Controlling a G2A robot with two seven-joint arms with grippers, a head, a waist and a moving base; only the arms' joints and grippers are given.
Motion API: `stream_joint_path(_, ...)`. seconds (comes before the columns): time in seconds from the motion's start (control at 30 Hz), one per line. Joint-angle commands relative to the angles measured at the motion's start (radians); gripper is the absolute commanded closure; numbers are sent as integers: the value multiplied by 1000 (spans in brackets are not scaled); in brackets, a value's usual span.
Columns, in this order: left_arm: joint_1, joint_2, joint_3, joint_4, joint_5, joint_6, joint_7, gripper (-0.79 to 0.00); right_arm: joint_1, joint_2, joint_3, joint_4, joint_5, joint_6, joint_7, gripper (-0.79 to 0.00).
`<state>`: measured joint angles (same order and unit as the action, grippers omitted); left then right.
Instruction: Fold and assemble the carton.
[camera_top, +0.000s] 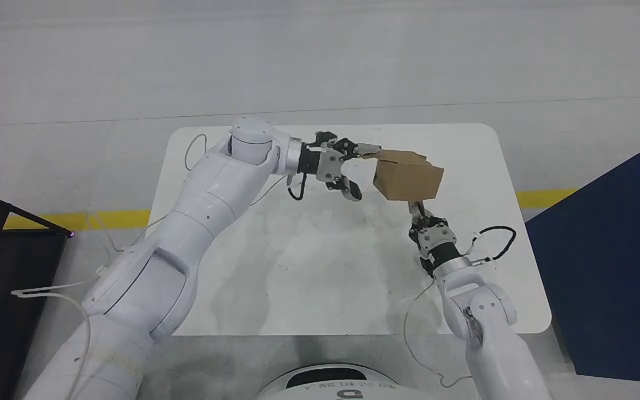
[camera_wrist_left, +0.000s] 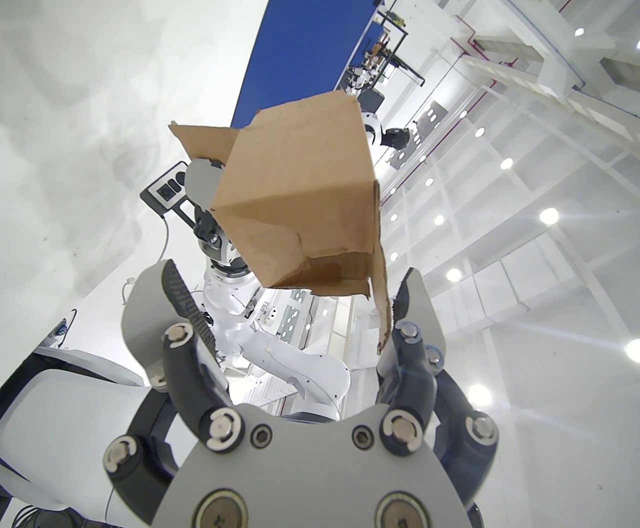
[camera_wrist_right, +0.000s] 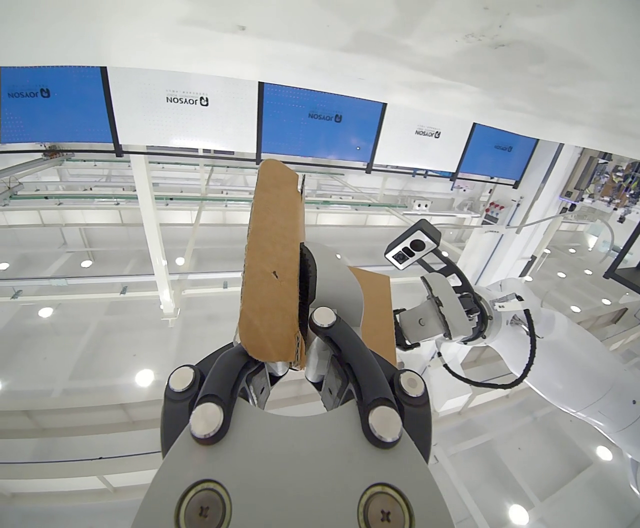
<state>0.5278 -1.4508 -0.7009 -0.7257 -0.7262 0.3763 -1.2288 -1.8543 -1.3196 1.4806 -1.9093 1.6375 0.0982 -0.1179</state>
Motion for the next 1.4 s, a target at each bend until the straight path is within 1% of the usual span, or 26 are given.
stream_joint_path(0.0, 3, 1, 1, -8, 14, 1, 0, -785, 2, 0, -1, 0, 4, 3, -2, 0)
stream_joint_path(0.27, 13, -7, 19, -42, 57, -11, 11, -785, 4, -3, -10, -11, 4, 3, -12, 0)
stream_joint_path(0.47, 12, -14, 24, -37, 75, -33, 34, -785, -1, -4, -3, -10, 32, 0, -14, 0)
stream_joint_path(0.6, 13, -17, 6, -27, 63, -62, 70, -785, -1, -5, 7, -4, 61, 13, -12, 0)
stream_joint_path(0.7, 20, -16, -8, -25, 53, -78, 65, -785, 0, -7, 15, 2, 105, 11, -3, 0)
stream_joint_path(0.8, 29, -9, -29, -22, 43, -97, 52, -785, 0, -9, 28, 14, 162, 3, 9, 0)
stream_joint_path(0.93, 46, 2, -59, -29, 37, -123, 49, -785, 8, -11, 37, 29, 223, 21, 10, 0)
stream_joint_path(1.07, 57, 7, -71, -51, 44, -121, 50, -785, 17, -10, 22, 21, 195, 35, 6, 0)
stream_joint_path(1.37, 65, 7, -69, -81, 67, -107, 30, -785, 5, -12, -7, 5, 158, 30, 8, 0)
